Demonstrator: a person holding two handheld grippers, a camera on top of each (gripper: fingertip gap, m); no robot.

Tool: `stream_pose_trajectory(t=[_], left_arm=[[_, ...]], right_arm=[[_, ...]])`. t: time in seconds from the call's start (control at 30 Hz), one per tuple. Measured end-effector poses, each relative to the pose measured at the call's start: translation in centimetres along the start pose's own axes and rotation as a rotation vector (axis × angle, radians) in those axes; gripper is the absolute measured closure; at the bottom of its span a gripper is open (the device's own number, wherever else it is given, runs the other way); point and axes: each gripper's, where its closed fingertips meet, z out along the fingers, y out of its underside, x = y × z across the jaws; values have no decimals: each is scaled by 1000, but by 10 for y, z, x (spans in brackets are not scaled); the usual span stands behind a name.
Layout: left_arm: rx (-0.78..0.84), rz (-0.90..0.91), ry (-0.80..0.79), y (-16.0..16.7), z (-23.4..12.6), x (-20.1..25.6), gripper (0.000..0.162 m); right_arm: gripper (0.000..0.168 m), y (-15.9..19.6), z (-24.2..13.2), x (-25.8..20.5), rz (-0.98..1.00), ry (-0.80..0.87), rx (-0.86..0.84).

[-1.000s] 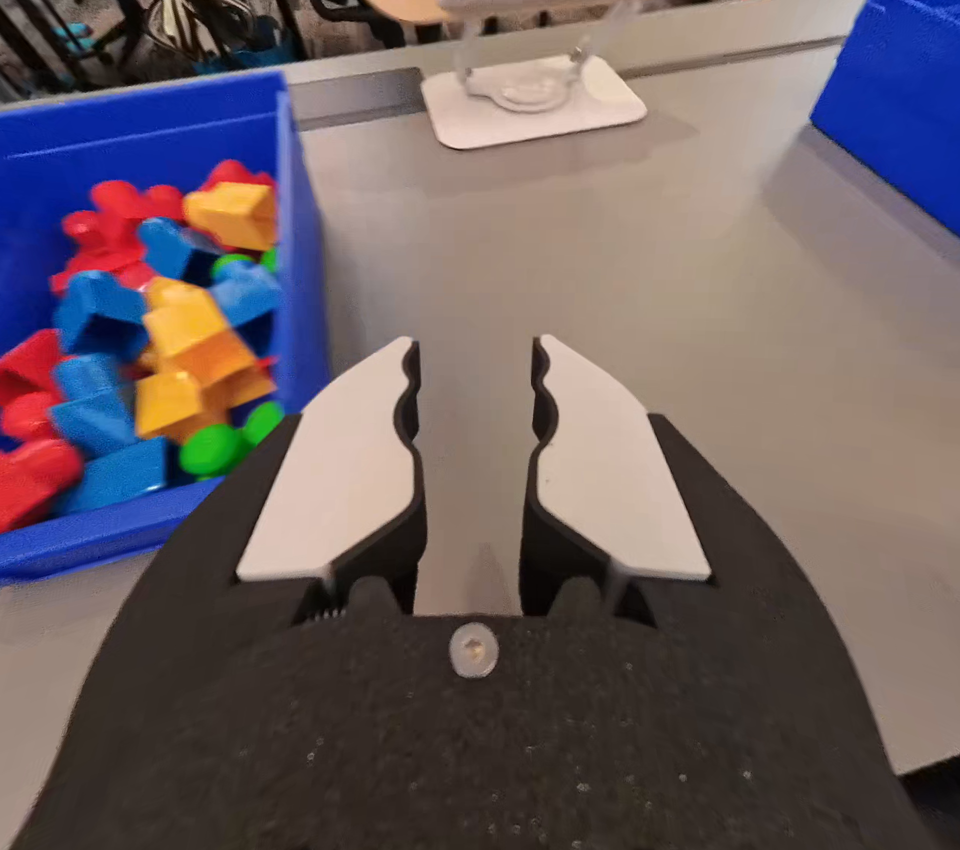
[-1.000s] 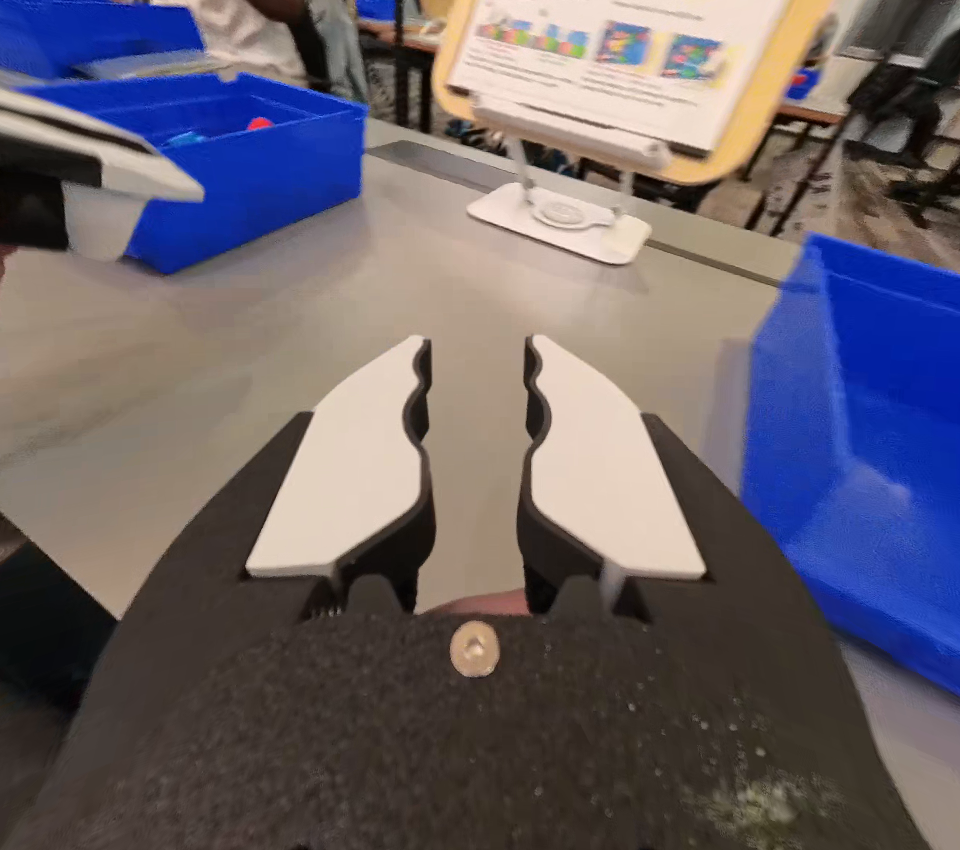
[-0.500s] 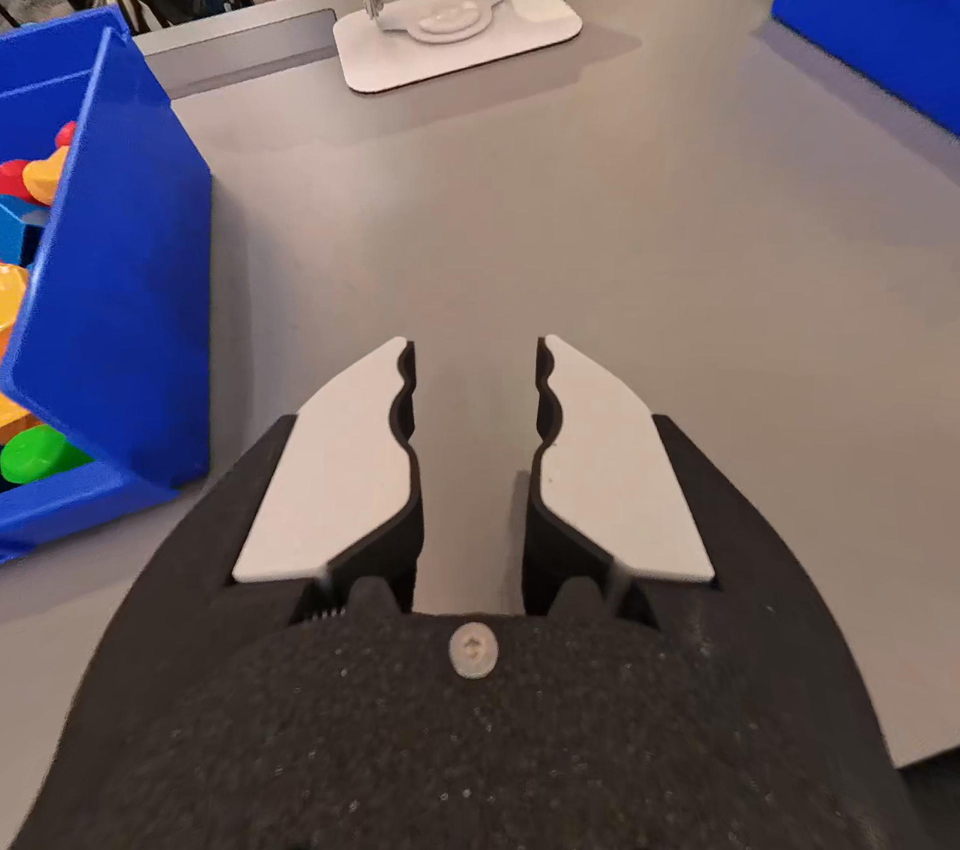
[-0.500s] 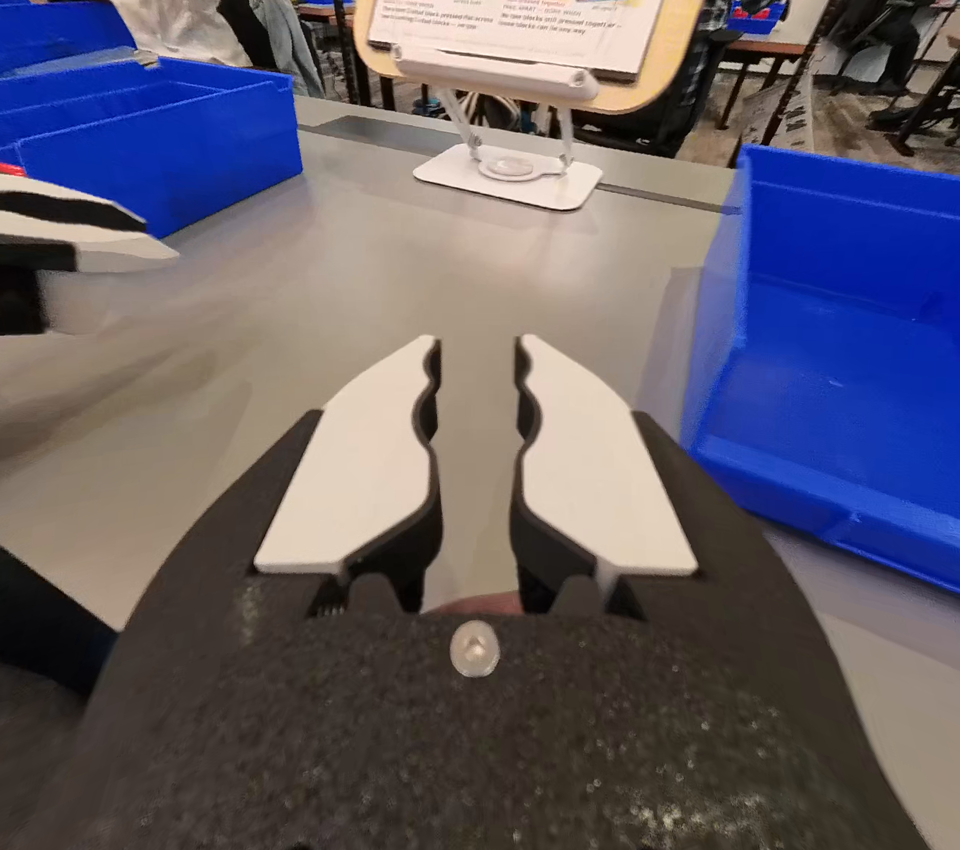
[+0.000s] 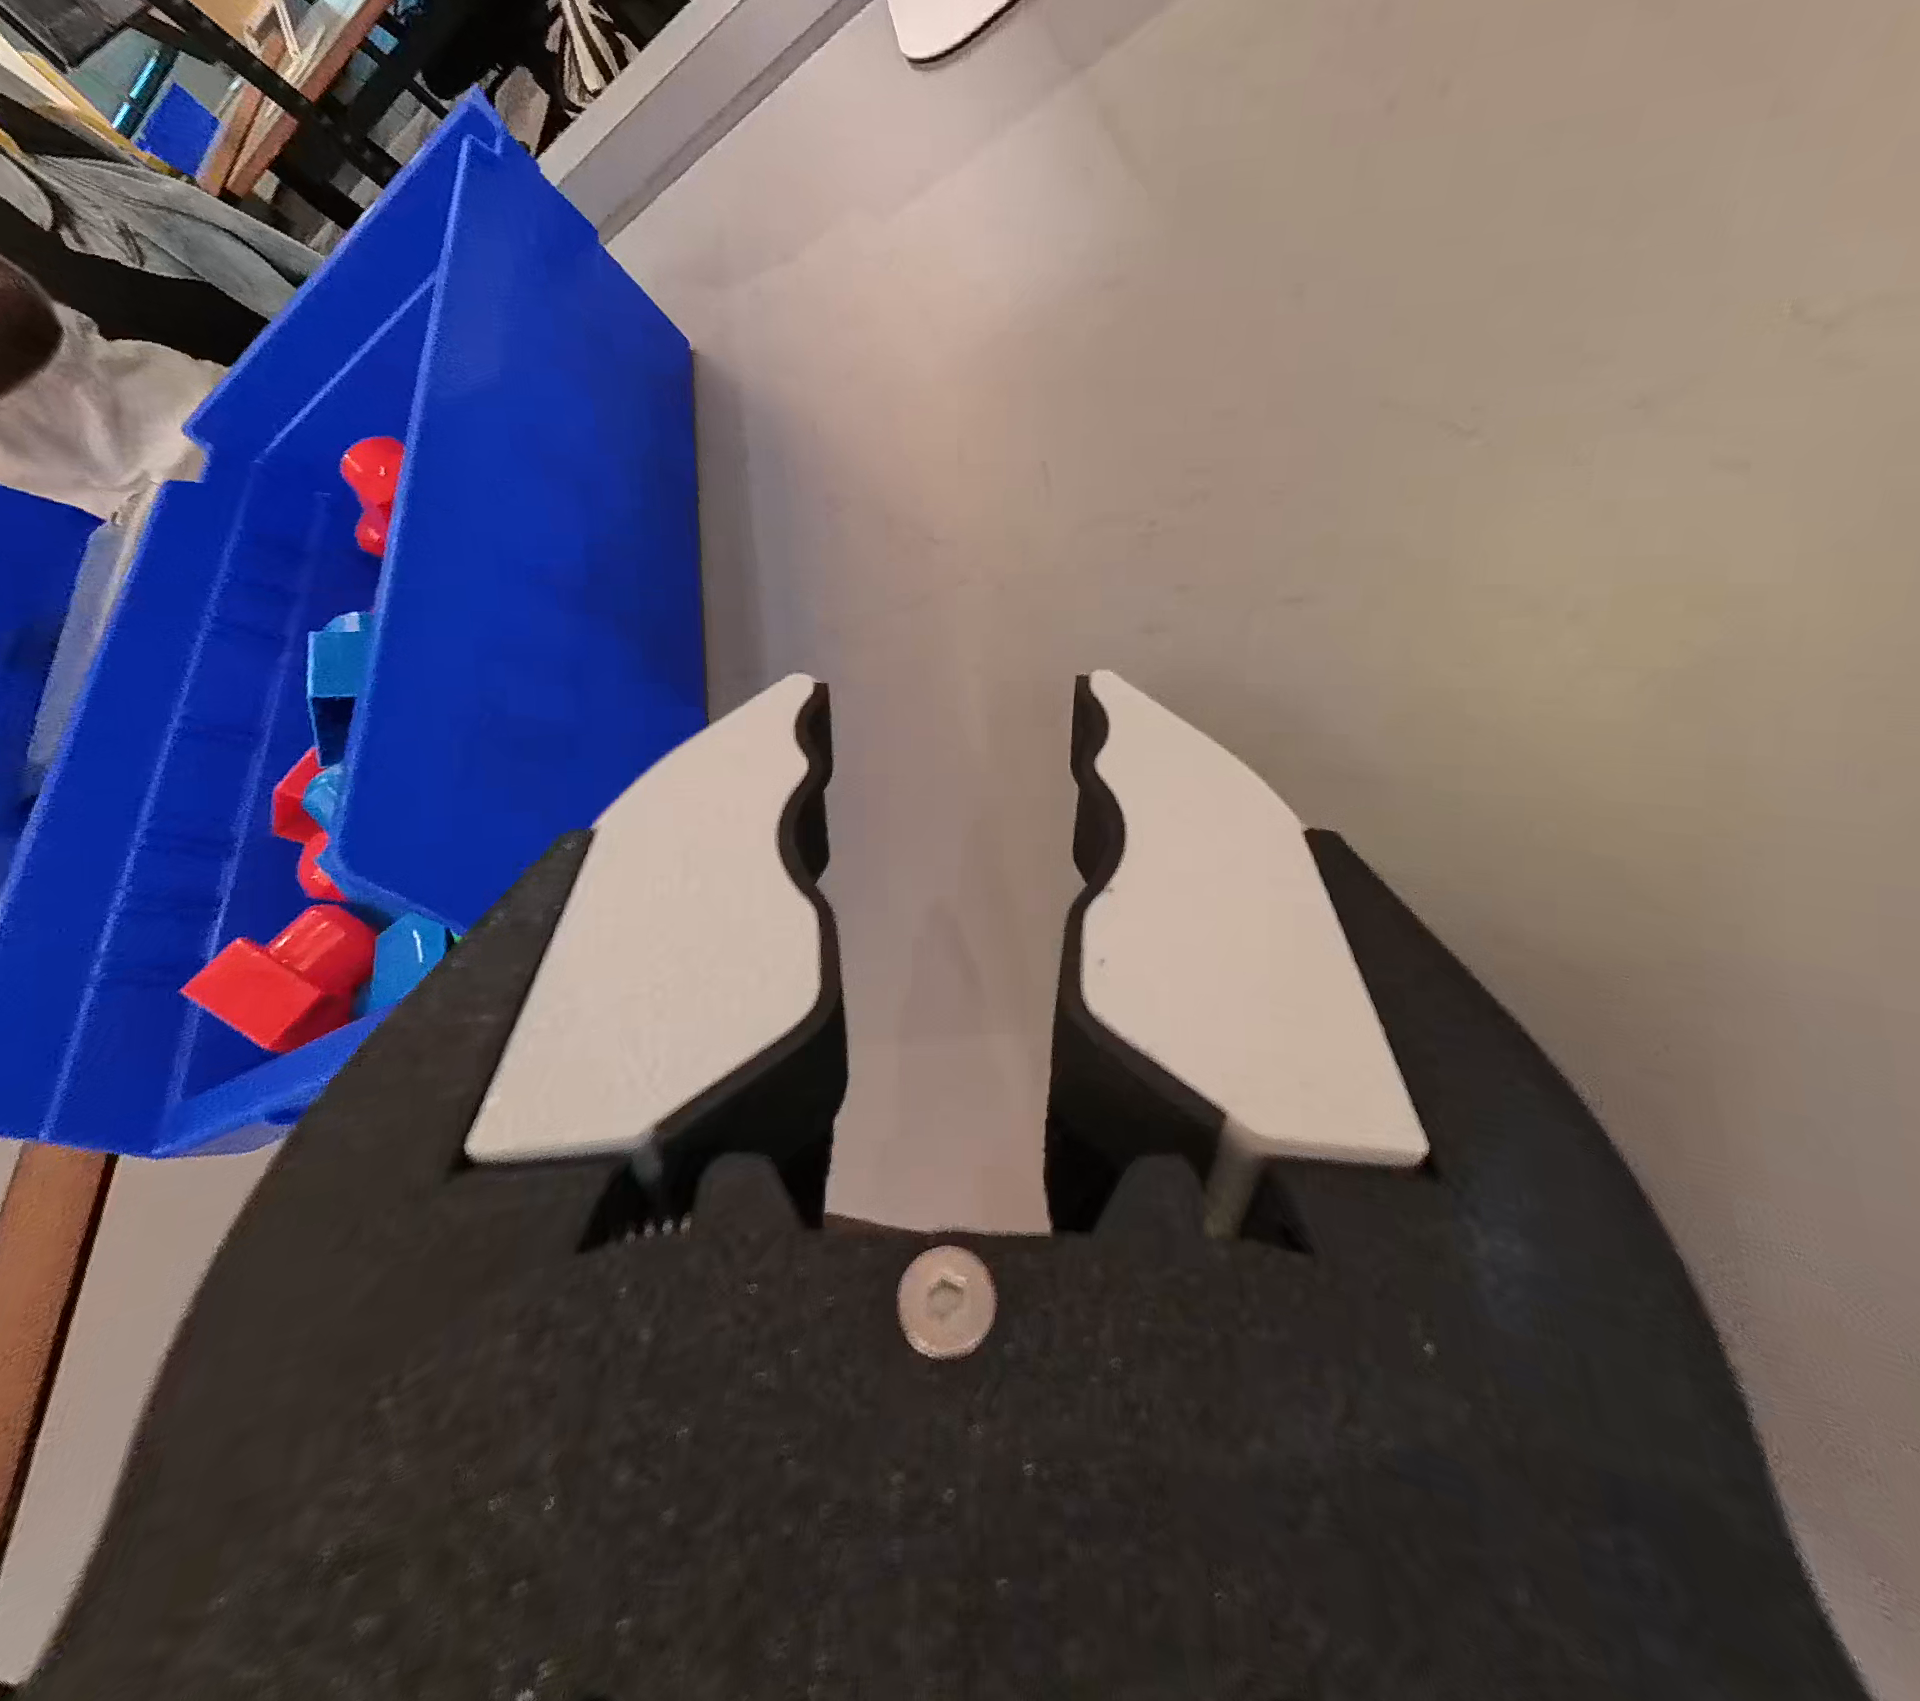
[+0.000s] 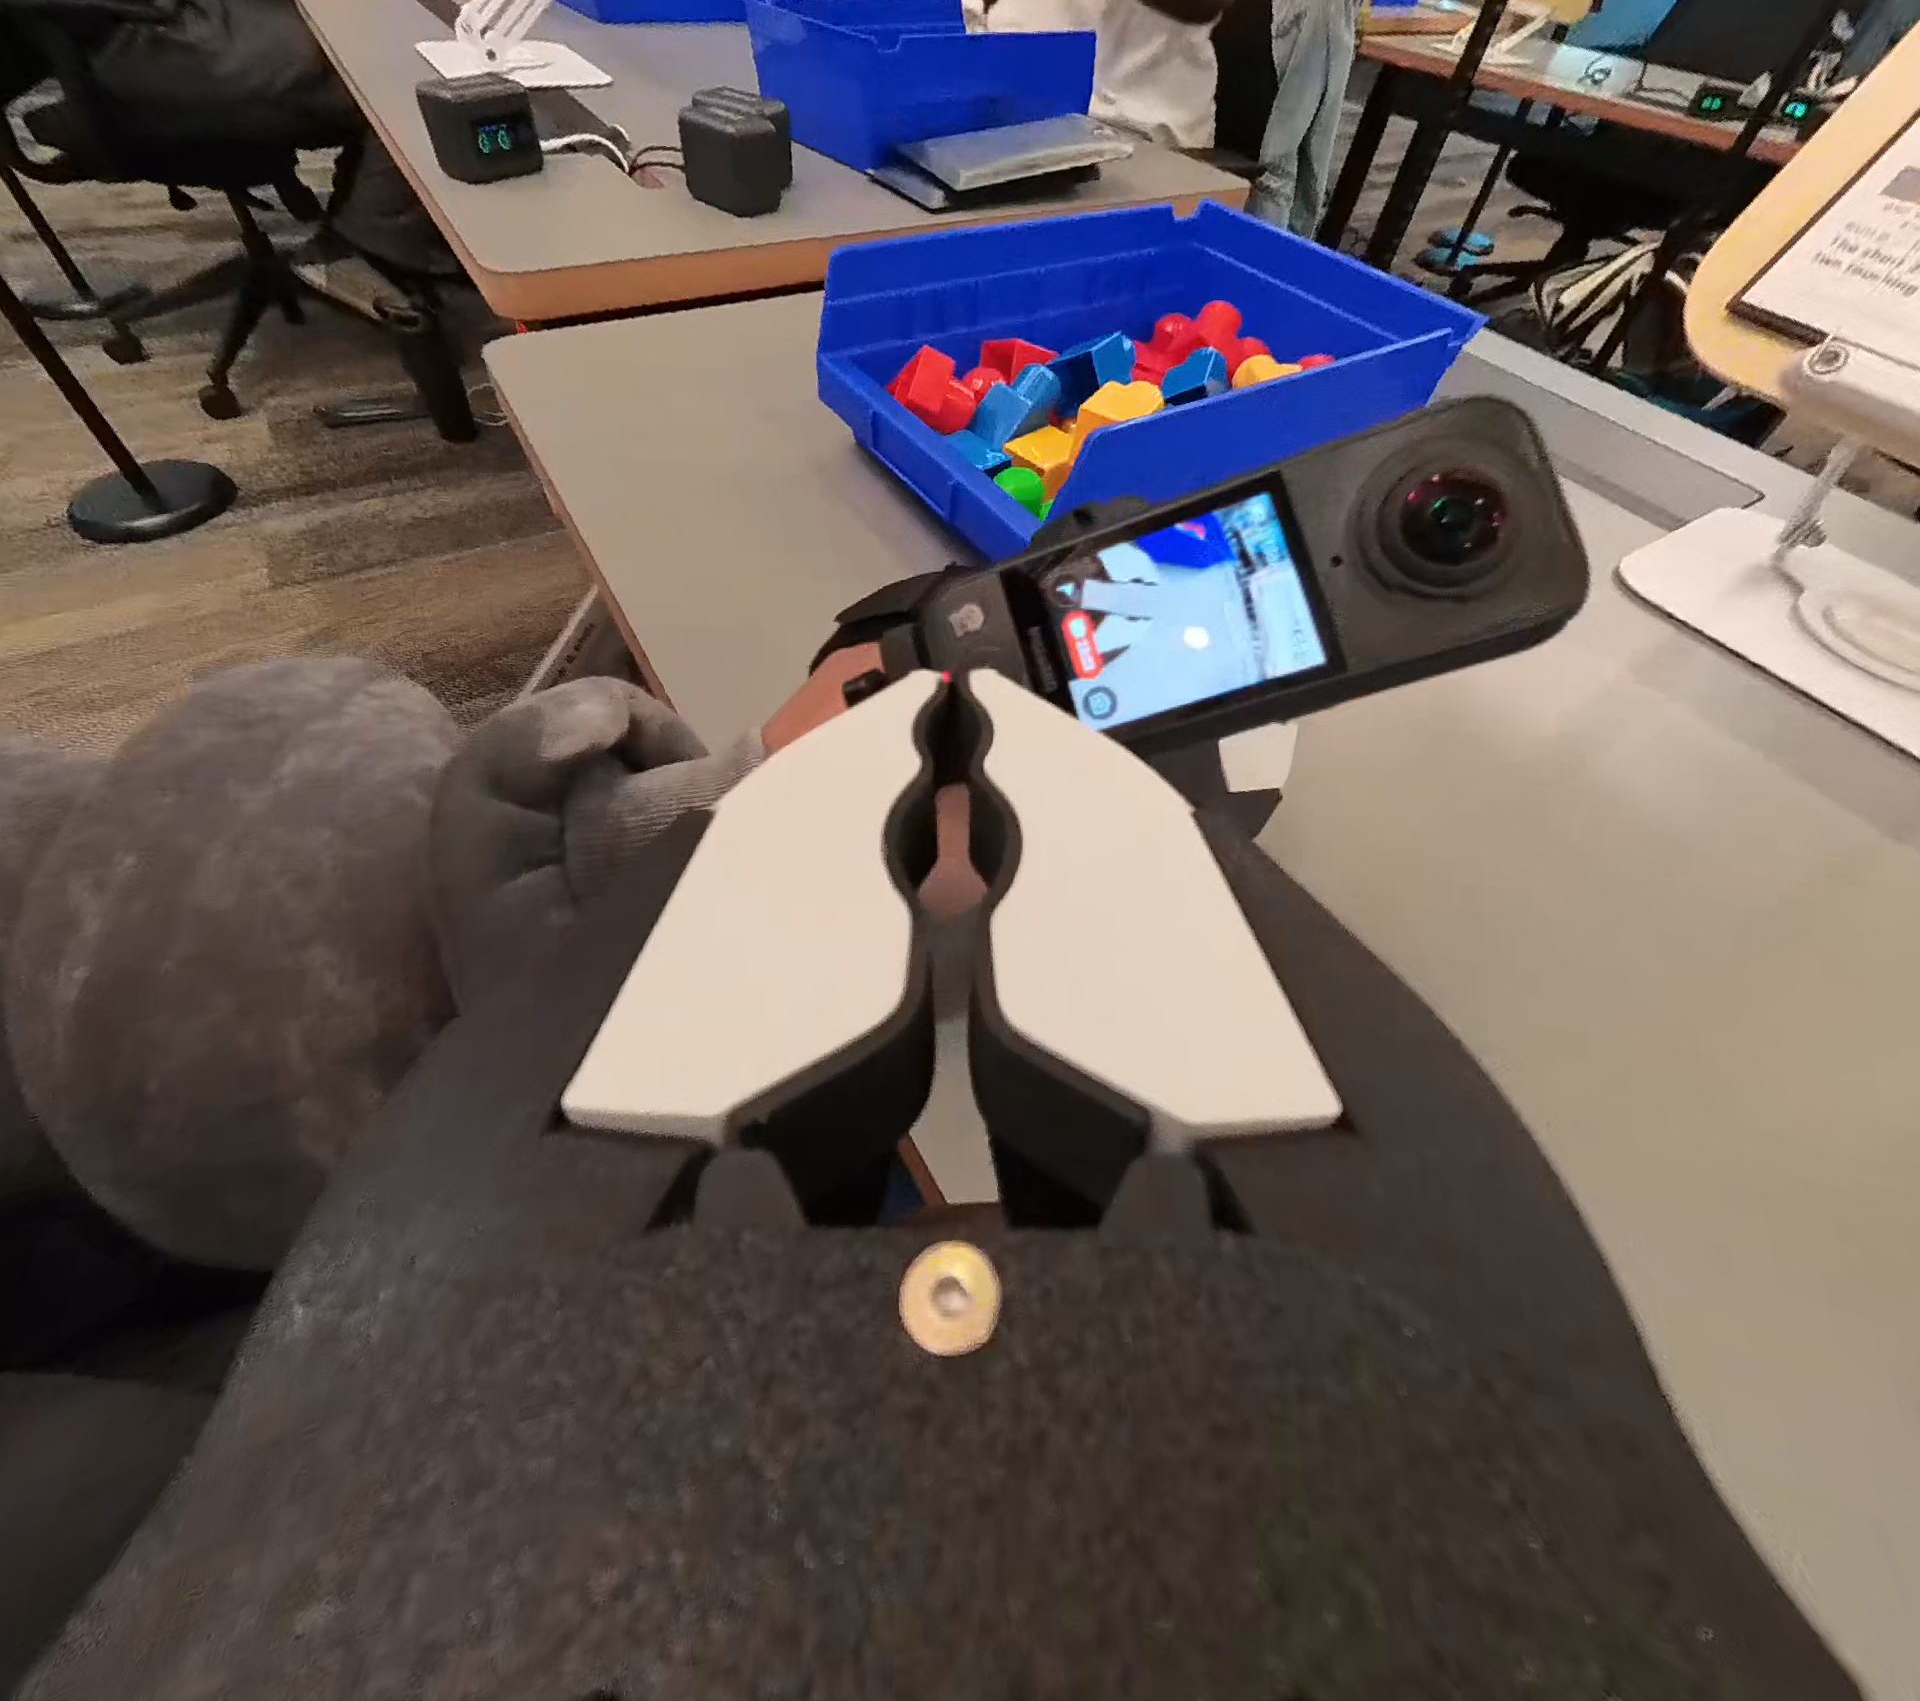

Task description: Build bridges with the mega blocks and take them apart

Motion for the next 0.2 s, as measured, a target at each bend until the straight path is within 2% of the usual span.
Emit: stream_pose_trajectory(t=[0.2], left_arm=[[14, 11, -6, -3, -3, 3, 118]], right_arm=[[168, 1, 4, 4, -23, 13, -20]])
